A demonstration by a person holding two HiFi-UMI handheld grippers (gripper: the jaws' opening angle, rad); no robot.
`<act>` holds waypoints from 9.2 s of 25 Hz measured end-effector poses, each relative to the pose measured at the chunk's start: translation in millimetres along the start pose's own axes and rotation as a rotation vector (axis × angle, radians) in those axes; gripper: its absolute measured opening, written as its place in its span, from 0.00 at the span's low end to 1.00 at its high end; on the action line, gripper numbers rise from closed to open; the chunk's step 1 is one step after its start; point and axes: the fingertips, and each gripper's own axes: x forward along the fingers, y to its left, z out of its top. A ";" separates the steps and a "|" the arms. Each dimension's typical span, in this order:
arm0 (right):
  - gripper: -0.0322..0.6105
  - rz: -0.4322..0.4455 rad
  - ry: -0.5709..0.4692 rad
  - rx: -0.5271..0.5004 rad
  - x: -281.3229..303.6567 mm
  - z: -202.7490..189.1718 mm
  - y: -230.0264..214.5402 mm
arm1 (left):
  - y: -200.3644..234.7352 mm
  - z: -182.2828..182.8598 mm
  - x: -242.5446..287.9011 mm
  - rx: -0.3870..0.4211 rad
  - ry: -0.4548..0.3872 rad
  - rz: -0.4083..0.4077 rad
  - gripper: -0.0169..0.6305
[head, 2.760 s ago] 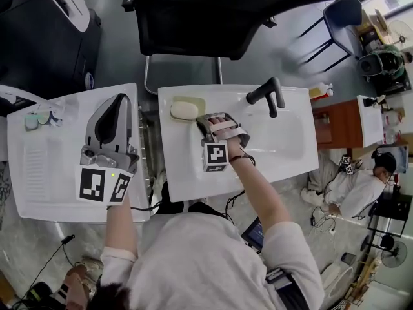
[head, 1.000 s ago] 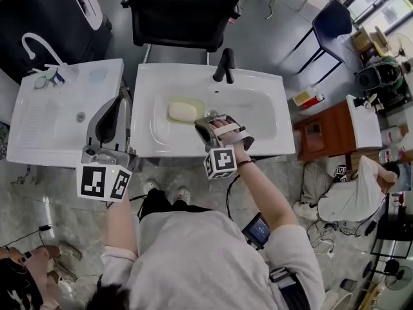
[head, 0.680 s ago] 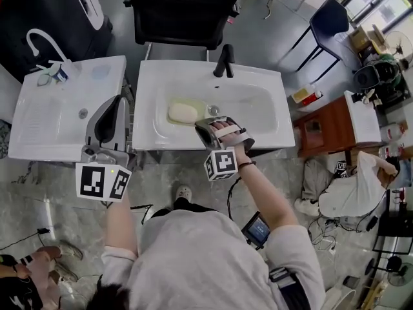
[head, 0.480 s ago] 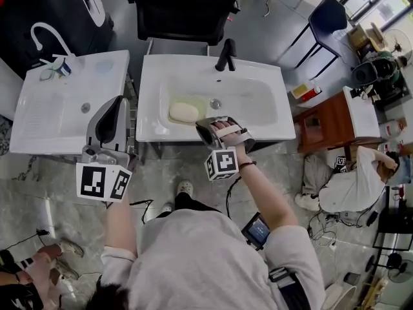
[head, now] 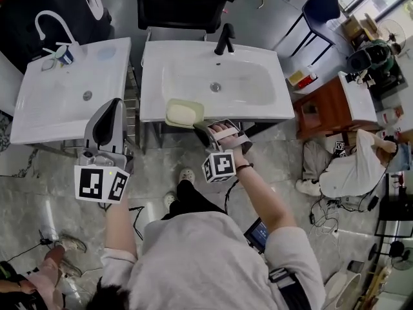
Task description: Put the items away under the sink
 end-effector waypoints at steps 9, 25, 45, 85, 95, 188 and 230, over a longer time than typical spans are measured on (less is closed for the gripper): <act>0.15 0.005 -0.001 -0.001 -26.0 18.1 39.3 | -14.6 -10.4 -33.4 -0.030 0.014 -0.002 0.04; 0.15 0.051 -0.054 -0.020 -58.3 4.4 90.1 | -58.0 -24.5 -48.8 -0.020 0.040 0.052 0.04; 0.15 0.119 -0.110 -0.077 -34.6 -62.7 160.2 | -112.2 -108.6 -63.3 -0.042 0.130 0.136 0.04; 0.16 0.038 -0.139 -0.161 271.6 -178.0 270.6 | -49.3 -475.4 -35.8 0.041 0.077 0.023 0.04; 0.16 0.040 -0.137 -0.187 292.4 -200.2 276.1 | -52.3 -529.7 -42.4 0.072 0.032 0.006 0.04; 0.07 -0.174 -0.289 1.015 54.5 -138.8 143.5 | -122.8 -378.1 -25.3 -0.039 0.261 -0.038 0.04; 0.07 -0.511 -0.407 1.077 -242.9 -114.5 -72.2 | -200.5 -64.5 -10.7 0.007 0.049 -0.029 0.04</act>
